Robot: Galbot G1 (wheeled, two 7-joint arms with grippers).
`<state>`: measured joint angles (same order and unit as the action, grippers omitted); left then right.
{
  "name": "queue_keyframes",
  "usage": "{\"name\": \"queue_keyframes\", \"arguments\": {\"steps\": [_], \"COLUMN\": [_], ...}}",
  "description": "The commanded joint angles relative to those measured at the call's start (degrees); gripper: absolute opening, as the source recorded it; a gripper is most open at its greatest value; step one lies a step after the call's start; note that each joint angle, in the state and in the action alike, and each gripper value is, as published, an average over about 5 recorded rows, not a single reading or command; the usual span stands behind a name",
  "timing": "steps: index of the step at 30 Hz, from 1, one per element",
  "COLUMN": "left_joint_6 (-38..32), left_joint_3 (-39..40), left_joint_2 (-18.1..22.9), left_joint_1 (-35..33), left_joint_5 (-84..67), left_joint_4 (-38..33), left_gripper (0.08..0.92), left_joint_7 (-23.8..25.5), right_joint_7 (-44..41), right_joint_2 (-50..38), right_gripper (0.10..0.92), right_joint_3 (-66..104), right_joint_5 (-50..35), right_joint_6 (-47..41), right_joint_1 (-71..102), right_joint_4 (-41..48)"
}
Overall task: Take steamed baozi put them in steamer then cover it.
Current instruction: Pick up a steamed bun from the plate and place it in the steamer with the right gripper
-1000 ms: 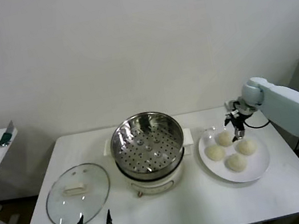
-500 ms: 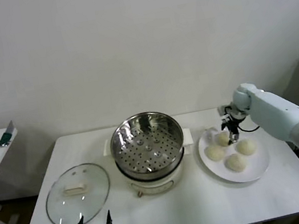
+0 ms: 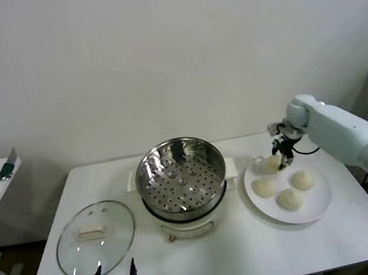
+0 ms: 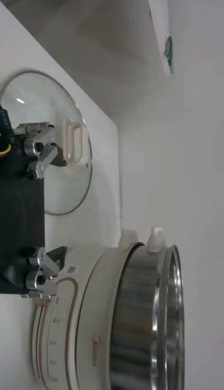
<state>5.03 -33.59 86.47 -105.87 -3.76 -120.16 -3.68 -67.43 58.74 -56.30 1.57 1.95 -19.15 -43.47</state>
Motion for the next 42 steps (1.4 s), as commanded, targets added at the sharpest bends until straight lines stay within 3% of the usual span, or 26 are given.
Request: {"name": "queue_keyframes", "arguments": {"steps": [1,7,12,18,24,32,42], "left_joint_6": [0.09,0.1,-0.02,-0.29,-0.52,-0.95,-1.2], "left_joint_3": [0.3,0.46,0.81,0.88,0.95,0.79,0.95], "left_joint_2": [-0.2,-0.31,-0.21,-0.12,0.07,0.15,0.28], "left_joint_1": [0.05,0.09,-0.26,-0.47,-0.64,-0.78,-0.69], "left_joint_5": [0.12,0.4,0.76,1.07,1.25,1.22,1.27], "left_joint_4": [-0.09,0.12,-0.04,-0.3,-0.4,-0.13,0.32], "left_gripper": [0.823,0.823,0.823,0.823,0.823,0.823,0.823], "left_joint_7": [-0.05,-0.11,-0.2,-0.33,-0.4,-0.71,-1.15], "right_joint_7": [-1.08,4.41,9.82,14.83,17.52,19.04,18.32], "right_joint_2": [0.06,4.99,9.78,14.32,18.95,24.7,26.31], "right_gripper": [0.636,0.636,0.627,0.62,0.621,0.619,0.625], "right_joint_3": [-19.83,-24.46,-25.94,-22.13,-15.49,-10.89,-11.48], "right_joint_5": [-13.77,-11.96,-1.78,13.19,21.84,25.67,23.36], "right_joint_6": [8.52,15.17,20.48,27.88,33.01,36.18,37.83], "right_joint_1": [-26.99,-32.17,-26.51,-14.68,-6.11,-2.79,-2.24], "right_joint_4": [-17.65,-34.78,-38.79,-27.55,-13.44,-2.44,1.17]}}
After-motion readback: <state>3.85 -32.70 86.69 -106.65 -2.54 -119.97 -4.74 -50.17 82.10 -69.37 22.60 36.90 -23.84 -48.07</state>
